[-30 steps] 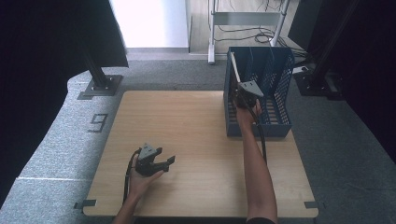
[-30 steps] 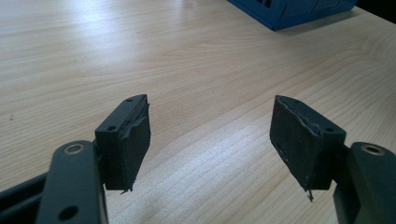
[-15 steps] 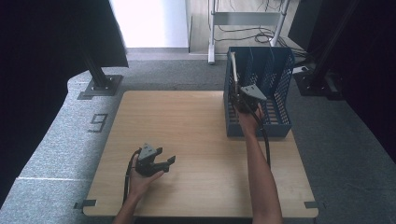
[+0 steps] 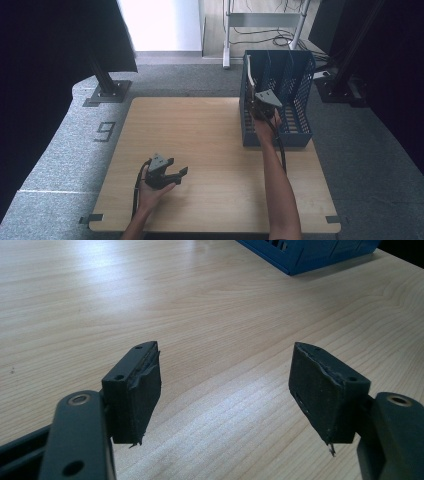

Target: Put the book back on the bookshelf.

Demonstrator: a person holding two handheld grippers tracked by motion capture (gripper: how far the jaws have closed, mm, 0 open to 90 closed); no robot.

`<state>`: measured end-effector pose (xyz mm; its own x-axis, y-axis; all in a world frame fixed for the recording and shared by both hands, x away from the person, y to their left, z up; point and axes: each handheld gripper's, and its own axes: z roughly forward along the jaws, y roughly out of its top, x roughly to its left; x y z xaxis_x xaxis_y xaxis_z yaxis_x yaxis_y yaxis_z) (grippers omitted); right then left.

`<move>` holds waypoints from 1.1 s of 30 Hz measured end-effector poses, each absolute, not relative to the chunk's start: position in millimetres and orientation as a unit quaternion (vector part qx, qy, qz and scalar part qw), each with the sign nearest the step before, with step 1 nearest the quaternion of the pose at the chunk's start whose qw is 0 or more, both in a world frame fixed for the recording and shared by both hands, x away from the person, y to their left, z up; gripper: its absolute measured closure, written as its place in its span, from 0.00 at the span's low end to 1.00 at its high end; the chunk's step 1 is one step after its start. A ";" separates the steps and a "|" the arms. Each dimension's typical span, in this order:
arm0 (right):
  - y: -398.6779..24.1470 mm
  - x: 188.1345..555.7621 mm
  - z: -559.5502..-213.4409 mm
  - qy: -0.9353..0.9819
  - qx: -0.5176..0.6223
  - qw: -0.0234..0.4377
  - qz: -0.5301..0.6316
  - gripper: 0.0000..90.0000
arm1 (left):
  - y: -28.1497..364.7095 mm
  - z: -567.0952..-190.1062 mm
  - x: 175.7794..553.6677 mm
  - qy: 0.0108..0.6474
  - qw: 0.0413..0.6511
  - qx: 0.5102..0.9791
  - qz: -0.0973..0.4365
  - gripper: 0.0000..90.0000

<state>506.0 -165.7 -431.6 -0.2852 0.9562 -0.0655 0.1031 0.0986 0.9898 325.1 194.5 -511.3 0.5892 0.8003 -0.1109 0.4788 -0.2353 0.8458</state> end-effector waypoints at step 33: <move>-169.6 483.1 -426.1 0.611 0.430 0.400 0.530 0.51 | 187.9 -511.6 323.7 0.412 0.448 0.775 0.170 0.32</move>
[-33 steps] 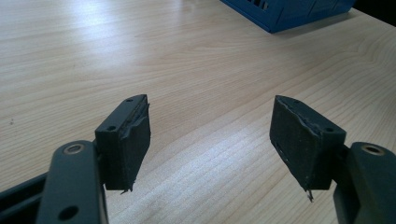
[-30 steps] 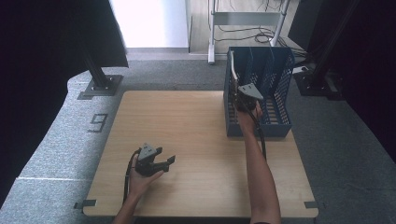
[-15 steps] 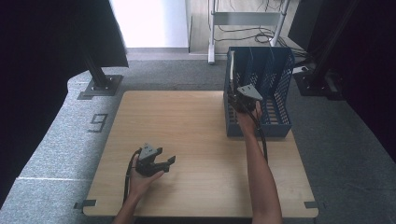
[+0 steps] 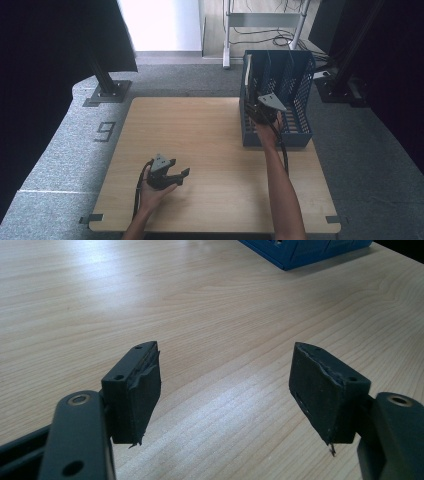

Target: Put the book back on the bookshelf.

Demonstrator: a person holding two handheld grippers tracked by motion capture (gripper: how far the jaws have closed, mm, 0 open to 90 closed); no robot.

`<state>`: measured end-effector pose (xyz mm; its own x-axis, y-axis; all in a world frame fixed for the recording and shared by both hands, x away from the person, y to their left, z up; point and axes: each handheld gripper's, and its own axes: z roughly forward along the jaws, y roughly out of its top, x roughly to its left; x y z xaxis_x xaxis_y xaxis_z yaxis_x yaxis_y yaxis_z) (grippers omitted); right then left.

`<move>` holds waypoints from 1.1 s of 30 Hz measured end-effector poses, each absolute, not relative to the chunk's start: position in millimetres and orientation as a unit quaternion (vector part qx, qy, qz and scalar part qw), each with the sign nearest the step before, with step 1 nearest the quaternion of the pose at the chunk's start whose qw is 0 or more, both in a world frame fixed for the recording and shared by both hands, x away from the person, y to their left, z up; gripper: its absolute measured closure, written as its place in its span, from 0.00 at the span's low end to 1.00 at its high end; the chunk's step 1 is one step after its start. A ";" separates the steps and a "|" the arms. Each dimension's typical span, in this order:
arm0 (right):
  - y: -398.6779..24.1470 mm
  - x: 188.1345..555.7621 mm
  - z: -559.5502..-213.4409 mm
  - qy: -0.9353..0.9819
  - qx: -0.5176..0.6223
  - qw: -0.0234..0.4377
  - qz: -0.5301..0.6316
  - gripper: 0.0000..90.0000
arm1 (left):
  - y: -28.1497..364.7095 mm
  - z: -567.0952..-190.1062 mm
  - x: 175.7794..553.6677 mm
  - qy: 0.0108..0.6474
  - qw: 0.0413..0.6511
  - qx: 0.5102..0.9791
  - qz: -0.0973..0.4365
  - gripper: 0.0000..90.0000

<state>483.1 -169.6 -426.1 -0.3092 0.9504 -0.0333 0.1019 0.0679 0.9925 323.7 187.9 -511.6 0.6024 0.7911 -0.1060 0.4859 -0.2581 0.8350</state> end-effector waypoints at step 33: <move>-172.2 420.4 -432.8 0.622 0.425 0.345 0.560 0.51 | 197.1 -506.3 321.9 0.423 0.451 0.767 0.171 0.32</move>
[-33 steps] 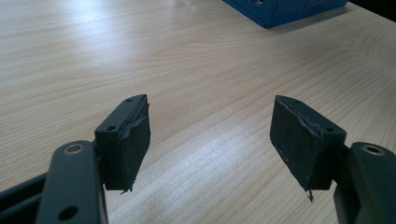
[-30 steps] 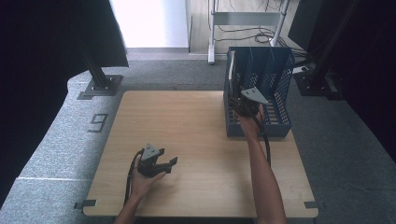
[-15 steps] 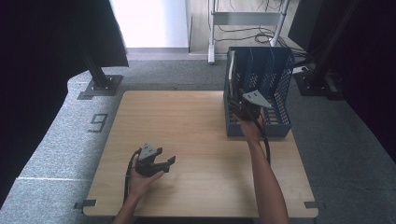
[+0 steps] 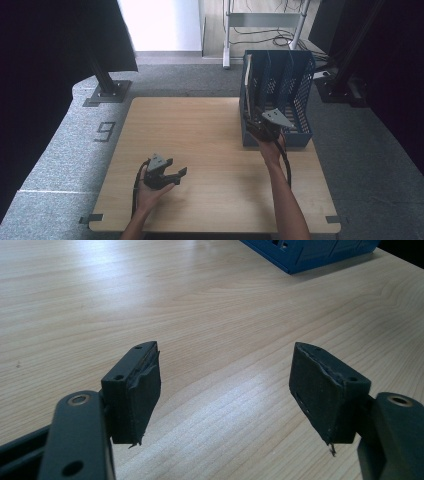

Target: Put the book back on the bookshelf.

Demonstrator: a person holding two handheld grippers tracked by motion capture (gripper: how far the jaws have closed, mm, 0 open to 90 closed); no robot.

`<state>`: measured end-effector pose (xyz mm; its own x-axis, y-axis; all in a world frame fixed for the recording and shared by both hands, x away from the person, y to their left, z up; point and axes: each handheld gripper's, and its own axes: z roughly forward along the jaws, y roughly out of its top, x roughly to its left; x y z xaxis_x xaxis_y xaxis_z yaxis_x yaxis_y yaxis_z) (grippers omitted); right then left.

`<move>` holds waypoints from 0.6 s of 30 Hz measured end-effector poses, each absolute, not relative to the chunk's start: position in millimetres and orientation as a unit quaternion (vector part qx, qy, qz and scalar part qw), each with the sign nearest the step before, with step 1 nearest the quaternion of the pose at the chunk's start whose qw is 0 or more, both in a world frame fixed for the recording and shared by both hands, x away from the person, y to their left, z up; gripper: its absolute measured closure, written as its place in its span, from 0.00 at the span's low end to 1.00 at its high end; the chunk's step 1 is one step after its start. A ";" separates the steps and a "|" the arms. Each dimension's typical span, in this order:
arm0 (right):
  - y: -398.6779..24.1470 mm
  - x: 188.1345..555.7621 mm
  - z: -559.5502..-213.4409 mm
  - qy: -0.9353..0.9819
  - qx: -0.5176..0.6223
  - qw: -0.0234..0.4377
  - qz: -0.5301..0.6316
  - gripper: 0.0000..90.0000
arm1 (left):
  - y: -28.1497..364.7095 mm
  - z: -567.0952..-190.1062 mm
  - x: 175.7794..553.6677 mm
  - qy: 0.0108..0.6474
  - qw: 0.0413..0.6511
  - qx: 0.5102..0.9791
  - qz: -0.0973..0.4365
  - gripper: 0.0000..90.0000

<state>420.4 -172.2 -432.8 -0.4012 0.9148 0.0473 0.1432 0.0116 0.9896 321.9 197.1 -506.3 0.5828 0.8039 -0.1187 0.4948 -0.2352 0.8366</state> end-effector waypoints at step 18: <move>-178.1 366.5 -473.4 0.650 0.423 0.299 0.555 0.51 | 200.7 -506.2 322.0 0.427 0.448 0.767 0.171 0.32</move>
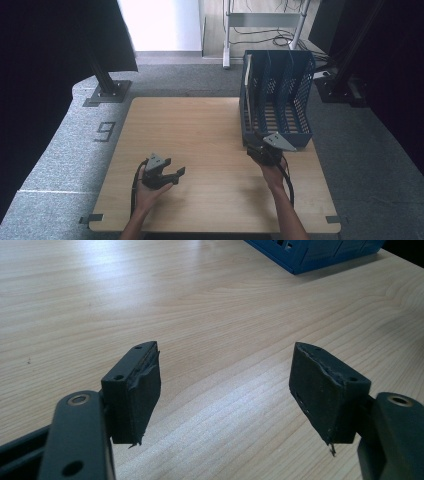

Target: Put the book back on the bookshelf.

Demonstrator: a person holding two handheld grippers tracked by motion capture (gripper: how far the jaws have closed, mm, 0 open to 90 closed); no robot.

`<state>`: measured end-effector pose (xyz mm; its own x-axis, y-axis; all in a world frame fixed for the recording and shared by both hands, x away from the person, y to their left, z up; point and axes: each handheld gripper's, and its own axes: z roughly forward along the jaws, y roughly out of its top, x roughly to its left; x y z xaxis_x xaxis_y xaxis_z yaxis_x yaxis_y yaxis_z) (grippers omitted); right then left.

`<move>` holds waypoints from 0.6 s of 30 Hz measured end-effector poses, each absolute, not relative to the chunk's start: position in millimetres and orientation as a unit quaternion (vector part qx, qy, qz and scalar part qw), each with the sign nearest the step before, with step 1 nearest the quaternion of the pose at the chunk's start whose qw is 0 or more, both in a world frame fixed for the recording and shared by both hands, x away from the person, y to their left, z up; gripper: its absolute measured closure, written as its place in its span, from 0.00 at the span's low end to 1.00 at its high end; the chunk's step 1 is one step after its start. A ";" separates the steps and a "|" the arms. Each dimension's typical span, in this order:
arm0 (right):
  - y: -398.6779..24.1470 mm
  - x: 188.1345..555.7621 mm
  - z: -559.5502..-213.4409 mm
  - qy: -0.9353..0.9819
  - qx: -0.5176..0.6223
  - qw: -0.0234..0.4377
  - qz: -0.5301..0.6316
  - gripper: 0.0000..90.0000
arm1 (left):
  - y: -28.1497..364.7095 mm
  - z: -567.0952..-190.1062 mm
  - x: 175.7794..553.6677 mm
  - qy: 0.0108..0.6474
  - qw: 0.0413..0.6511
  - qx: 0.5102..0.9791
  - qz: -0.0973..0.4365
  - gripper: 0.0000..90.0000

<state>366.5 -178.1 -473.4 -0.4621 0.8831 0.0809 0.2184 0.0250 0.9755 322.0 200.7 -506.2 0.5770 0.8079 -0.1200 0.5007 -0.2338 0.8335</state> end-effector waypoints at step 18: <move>-179.0 333.1 -517.7 0.691 0.426 0.257 0.524 0.50 | 198.9 -508.1 321.3 0.424 0.443 0.772 0.167 0.32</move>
